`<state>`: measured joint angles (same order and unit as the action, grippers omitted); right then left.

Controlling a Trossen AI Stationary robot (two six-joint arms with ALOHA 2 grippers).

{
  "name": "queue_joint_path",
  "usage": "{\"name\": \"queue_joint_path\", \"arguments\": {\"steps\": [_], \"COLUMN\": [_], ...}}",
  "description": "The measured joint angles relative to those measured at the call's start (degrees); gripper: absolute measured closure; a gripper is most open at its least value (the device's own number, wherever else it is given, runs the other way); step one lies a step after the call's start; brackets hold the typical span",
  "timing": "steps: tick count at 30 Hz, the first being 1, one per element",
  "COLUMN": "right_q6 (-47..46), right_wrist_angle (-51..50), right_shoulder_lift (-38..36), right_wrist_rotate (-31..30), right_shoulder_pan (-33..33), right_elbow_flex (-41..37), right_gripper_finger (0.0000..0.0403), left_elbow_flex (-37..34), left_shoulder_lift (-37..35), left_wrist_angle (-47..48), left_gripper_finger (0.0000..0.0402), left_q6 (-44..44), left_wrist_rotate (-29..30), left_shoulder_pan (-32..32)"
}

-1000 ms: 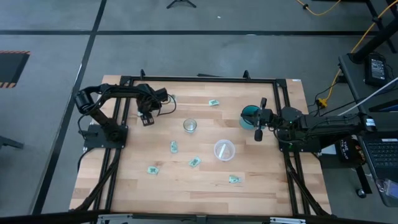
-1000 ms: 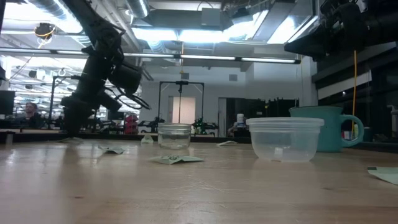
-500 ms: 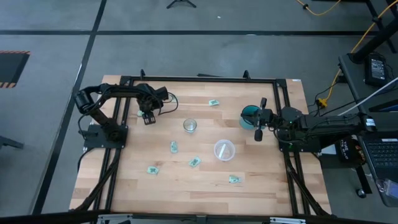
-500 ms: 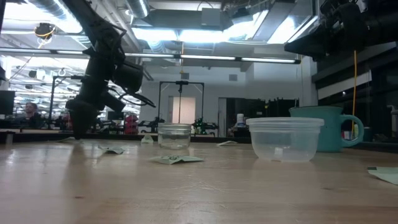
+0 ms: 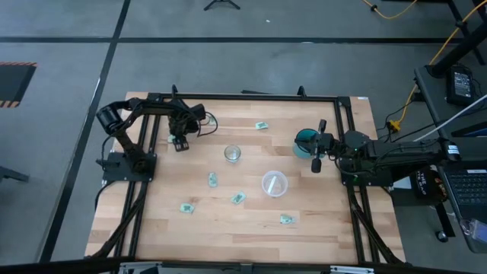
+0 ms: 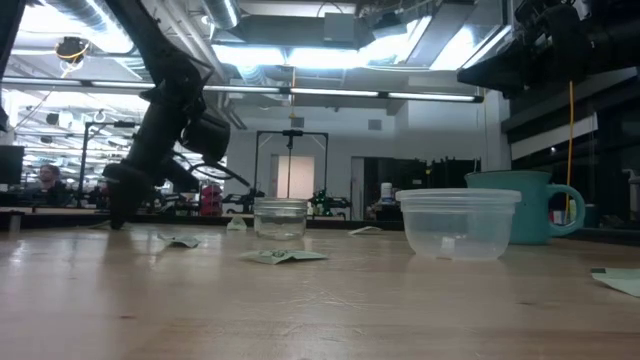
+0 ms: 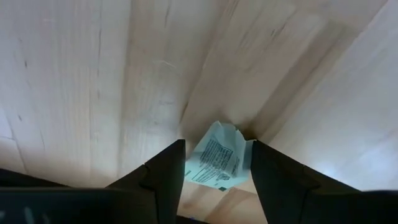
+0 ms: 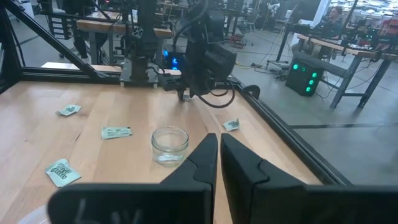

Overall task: Pick and place Stevia / Truvia into bins
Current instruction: Put the stevia packet into the transparent glass container

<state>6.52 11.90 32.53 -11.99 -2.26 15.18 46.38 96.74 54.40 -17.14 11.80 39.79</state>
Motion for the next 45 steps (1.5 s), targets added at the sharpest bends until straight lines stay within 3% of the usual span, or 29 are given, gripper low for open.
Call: {"name": "queue_joint_path", "arguments": {"steps": [23, 45], "right_q6": [0.02, 0.24], "right_wrist_angle": [-0.07, -0.07], "right_shoulder_lift": [0.00, 0.00], "right_wrist_rotate": [0.00, 0.00], "right_shoulder_pan": [0.02, 0.02], "right_elbow_flex": [0.00, 0.00], "right_gripper_finger": [0.0377, 0.0377], "left_elbow_flex": [-0.58, 0.49], "left_shoulder_lift": [-2.29, -2.29], "left_wrist_angle": [1.75, 8.14], "left_gripper_finger": [0.0392, 0.0396], "left_q6": [-0.14, -0.48], "left_wrist_rotate": [-0.60, -2.97], "left_shoulder_pan": [-1.96, -2.68]}}
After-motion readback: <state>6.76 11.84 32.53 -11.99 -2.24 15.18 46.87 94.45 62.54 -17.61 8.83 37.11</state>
